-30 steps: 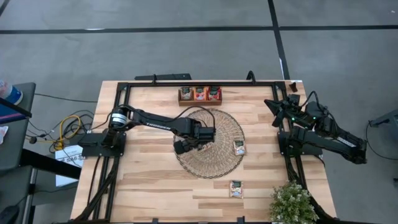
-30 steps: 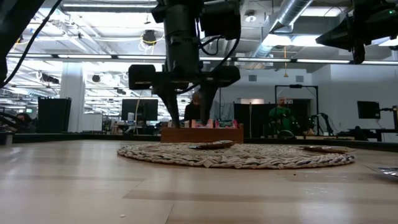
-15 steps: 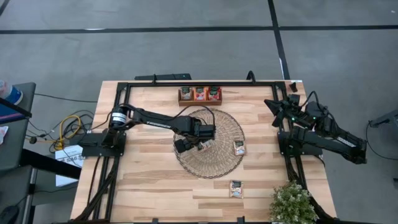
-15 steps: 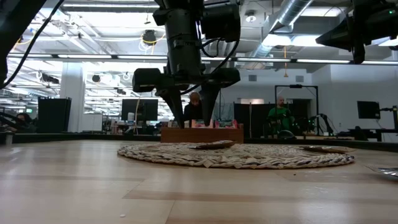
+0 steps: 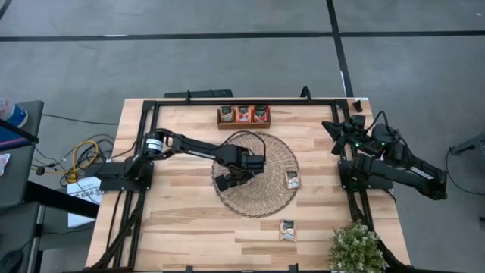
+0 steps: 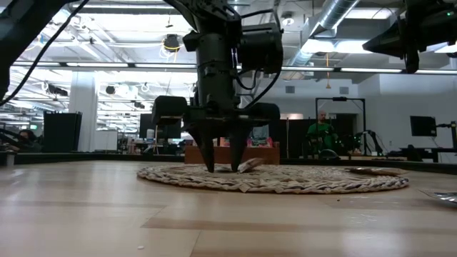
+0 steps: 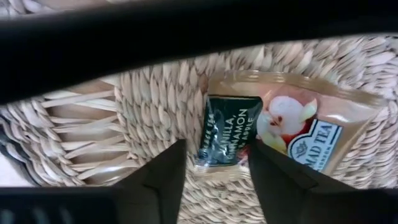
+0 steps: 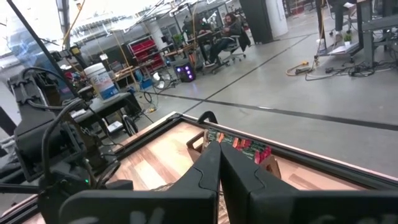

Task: Pick & Place Tea
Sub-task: Put the brown tea bag into the left section of the wooden organizer

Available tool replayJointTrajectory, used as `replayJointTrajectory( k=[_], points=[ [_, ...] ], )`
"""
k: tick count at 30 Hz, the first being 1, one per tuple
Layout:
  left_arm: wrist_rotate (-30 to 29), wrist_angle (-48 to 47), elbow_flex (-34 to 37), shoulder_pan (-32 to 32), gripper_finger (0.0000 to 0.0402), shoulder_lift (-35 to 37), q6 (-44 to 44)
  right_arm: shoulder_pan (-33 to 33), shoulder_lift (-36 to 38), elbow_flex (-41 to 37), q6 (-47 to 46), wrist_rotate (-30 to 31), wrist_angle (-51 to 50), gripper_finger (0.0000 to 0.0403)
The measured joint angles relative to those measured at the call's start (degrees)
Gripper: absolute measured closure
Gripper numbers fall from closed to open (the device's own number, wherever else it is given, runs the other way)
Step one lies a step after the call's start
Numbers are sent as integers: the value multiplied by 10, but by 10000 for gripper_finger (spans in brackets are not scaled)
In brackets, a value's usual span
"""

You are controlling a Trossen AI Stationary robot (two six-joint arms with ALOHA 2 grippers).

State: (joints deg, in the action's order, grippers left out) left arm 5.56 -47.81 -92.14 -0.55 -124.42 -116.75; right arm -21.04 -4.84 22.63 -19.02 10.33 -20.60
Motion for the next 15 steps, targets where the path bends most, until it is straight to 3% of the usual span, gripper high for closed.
replayJointTrajectory(
  k=[8,15],
  points=[
    [-12,0,0,-1,343,1,1,0,0,0,1,0,0,403],
    [-20,-1,1,-2,376,2,7,0,0,0,1,0,0,403]
  ],
)
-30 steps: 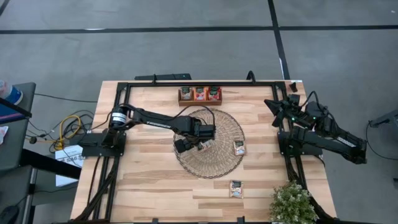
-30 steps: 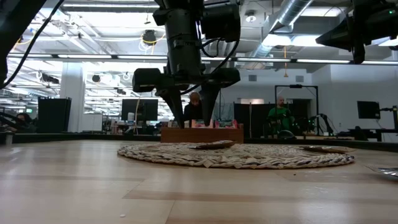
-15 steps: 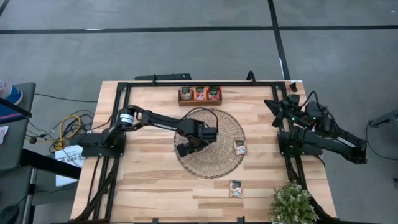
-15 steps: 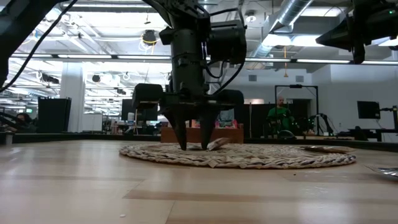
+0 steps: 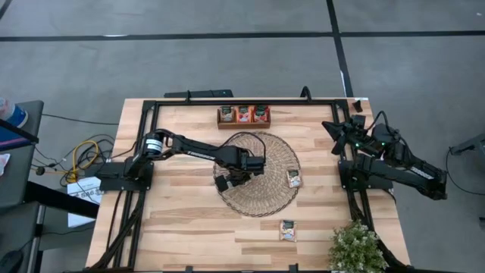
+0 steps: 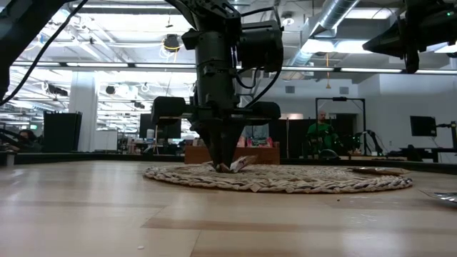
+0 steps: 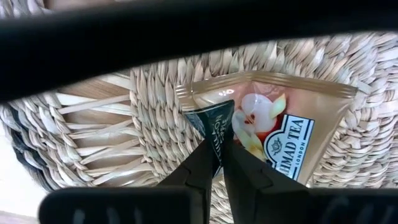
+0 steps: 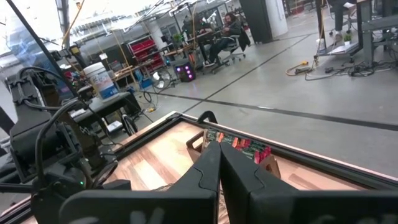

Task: Pick & Place Tea
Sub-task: Put the brown tea bag into the left section of the wooden organizer

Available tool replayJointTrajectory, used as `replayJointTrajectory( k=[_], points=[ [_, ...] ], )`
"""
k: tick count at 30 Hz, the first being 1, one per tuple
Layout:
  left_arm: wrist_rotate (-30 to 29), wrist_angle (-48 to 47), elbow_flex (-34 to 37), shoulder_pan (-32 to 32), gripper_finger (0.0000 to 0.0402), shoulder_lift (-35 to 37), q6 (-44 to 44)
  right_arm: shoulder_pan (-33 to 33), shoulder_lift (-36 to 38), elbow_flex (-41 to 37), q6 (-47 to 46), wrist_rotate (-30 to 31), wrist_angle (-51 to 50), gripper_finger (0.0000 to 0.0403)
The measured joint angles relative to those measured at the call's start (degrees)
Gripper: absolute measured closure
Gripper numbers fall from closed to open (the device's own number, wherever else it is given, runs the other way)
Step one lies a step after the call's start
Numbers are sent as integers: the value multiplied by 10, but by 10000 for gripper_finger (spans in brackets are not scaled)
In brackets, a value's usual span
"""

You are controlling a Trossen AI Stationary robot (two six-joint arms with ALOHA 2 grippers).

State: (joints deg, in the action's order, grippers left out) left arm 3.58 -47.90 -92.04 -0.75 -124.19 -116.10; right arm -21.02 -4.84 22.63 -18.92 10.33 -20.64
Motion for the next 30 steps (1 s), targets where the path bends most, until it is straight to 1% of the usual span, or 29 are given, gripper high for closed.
replayJointTrajectory(
  k=[5,9,15,19,23,28,30],
  points=[
    [-10,-16,-9,0,378,0,24,0,0,0,0,0,0,403],
    [-26,-54,-41,0,378,-2,47,0,0,0,0,0,0,403],
    [-51,-157,-113,0,379,-1,90,0,0,0,0,0,0,403],
    [-67,-246,-164,0,387,-1,122,0,0,0,0,0,0,403],
    [-130,-324,-220,0,399,-1,173,0,0,0,0,0,0,403],
    [-244,-407,-295,9,401,1,312,0,0,0,0,0,0,403],
    [-287,-423,-317,18,401,1,371,0,0,0,0,0,0,403]
  ],
)
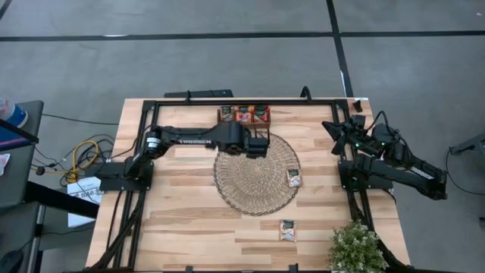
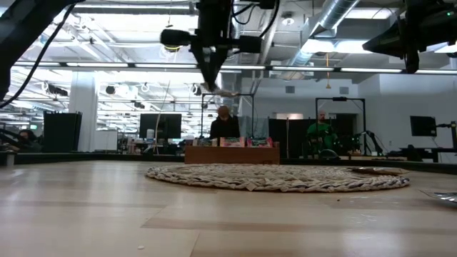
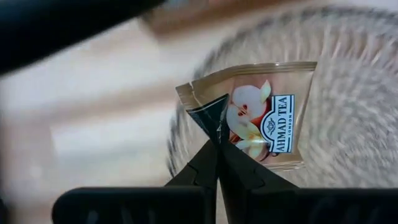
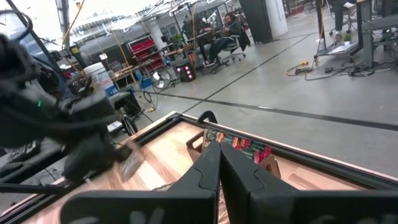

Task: Pick & Place Tea
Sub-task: Put the brown tea bag into the left section of the wooden organizer

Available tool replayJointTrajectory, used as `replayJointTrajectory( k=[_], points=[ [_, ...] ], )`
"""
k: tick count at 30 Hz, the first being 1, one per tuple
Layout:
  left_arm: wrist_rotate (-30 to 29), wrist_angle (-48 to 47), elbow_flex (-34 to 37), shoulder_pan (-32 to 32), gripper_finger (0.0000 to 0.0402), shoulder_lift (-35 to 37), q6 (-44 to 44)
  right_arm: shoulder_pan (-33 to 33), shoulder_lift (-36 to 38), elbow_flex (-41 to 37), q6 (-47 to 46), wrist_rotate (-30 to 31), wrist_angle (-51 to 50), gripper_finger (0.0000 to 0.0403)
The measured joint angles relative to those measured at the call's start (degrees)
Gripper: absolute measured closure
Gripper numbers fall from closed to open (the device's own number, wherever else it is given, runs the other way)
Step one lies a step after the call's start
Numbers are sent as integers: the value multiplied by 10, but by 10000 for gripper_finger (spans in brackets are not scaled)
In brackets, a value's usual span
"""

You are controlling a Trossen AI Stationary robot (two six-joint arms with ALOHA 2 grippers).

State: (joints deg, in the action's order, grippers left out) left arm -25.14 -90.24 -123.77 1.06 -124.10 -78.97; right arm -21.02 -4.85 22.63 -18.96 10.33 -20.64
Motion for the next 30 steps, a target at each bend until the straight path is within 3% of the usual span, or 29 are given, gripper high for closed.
replayJointTrajectory(
  k=[14,25,30],
  points=[
    [-274,2,-25,94,401,-1,599,0,0,0,0,0,-1,403],
    [-397,54,34,164,401,-3,693,0,0,0,0,0,-4,403],
    [-402,117,84,169,401,-3,728,0,0,0,0,0,-5,403]
  ],
)
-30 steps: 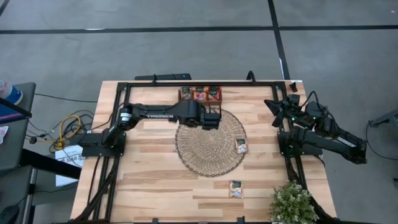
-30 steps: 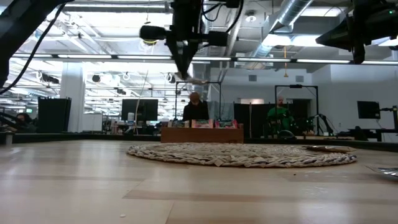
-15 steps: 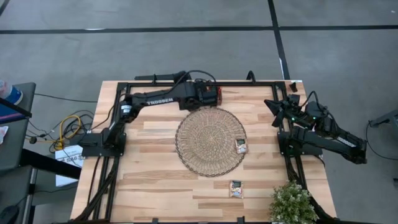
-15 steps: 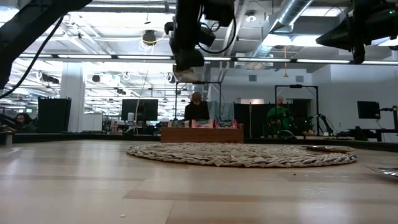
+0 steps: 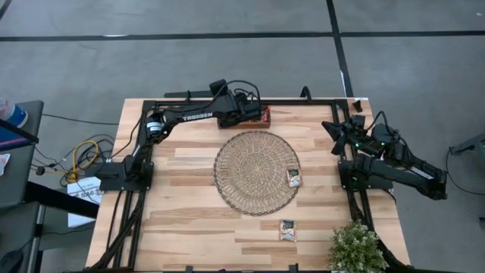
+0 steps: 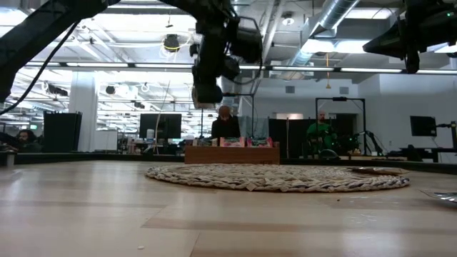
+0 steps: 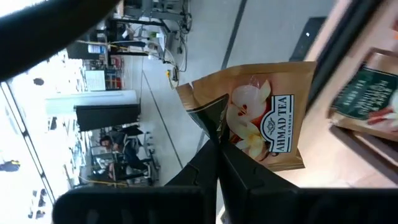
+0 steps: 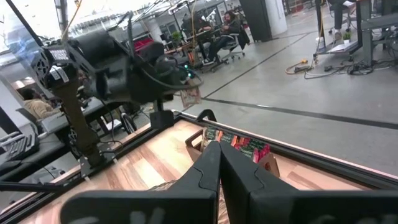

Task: Pick & Place Tea
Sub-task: Put the brown tea bag into the left section of the wooden organizer

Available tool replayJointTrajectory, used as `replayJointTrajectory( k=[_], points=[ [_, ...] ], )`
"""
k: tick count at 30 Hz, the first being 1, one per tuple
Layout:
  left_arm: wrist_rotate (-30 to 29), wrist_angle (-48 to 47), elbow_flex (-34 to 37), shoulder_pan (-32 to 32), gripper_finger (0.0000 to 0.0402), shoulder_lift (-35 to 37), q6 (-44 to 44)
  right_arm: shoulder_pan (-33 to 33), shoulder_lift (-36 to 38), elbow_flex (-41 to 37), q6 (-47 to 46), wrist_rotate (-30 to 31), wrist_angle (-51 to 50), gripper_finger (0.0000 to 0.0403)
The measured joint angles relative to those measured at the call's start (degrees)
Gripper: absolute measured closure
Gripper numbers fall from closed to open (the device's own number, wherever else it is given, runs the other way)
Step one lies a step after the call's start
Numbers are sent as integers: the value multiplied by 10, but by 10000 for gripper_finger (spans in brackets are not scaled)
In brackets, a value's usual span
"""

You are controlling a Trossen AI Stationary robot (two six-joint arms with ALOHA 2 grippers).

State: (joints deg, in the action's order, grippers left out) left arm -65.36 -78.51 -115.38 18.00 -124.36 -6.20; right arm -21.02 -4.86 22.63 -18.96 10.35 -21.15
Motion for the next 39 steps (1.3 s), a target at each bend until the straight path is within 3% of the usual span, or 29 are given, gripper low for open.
replayJointTrajectory(
  k=[4,15,25,33,39],
  points=[
    [2,54,36,0,401,0,27,0,0,0,0,0,-15,403],
    [87,237,131,0,401,3,179,0,0,0,-1,1,-37,403],
    [92,299,195,13,401,13,236,0,0,0,-1,1,-37,403],
    [92,375,292,15,401,92,262,-1,0,0,-1,2,-37,403],
    [102,433,303,14,401,92,306,-1,0,0,-5,2,-37,403]
  ],
)
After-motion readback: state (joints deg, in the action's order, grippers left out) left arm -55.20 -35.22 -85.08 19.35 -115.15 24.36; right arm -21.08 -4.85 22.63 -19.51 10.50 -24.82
